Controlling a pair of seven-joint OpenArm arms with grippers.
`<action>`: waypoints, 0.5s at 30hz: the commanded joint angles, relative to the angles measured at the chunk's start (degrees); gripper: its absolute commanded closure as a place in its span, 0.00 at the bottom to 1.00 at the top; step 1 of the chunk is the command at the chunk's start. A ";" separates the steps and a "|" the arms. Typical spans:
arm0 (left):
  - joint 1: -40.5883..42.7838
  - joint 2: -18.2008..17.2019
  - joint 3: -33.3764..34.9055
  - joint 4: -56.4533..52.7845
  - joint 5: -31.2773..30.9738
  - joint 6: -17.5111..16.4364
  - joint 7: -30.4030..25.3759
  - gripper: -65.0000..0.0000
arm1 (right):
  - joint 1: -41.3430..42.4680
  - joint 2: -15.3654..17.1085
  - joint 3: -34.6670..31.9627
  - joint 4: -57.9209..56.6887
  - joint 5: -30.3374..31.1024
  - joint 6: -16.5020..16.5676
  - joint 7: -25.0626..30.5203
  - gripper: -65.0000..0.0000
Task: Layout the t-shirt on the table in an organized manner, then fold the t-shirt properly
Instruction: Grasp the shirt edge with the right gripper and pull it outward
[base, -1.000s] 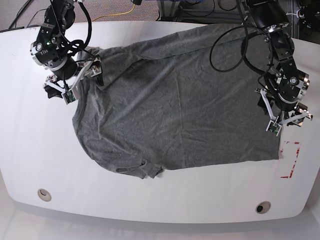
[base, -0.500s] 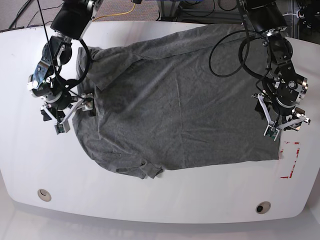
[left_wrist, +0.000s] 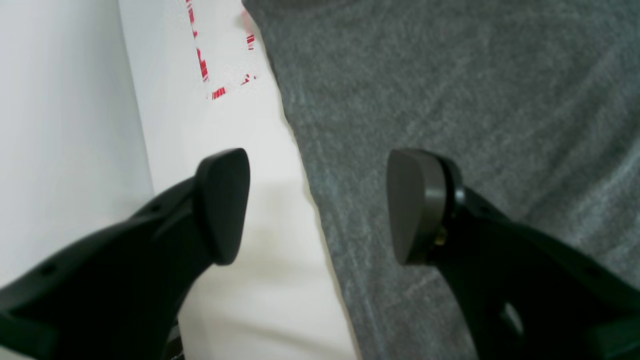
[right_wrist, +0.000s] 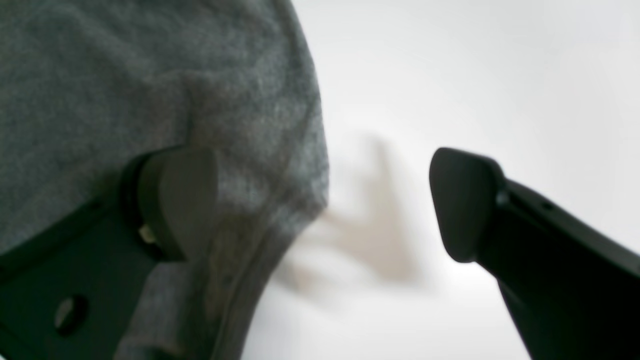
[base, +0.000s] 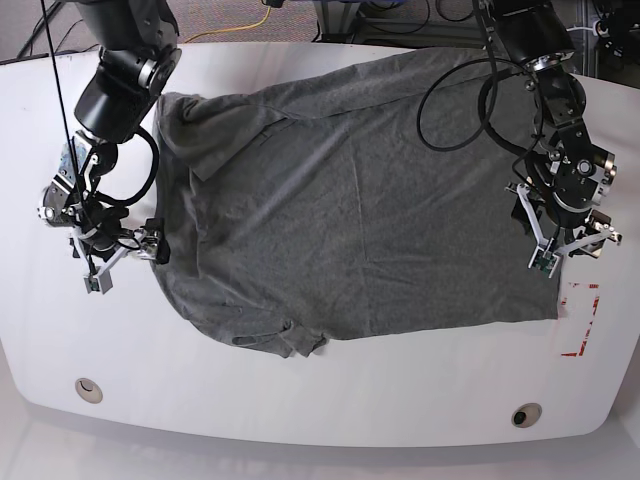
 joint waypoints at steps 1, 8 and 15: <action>-1.01 -0.62 -0.19 0.97 -0.18 0.37 -0.93 0.40 | 2.19 1.26 0.05 -2.92 0.88 0.32 2.10 0.00; -1.01 -0.70 -0.19 0.97 -0.18 0.37 -0.93 0.40 | 2.45 0.99 -0.13 -7.05 1.50 0.32 2.98 0.00; -1.01 -0.70 -0.19 0.89 -0.18 0.37 -0.93 0.40 | 2.28 -0.68 -0.22 -7.23 2.47 0.32 2.90 0.00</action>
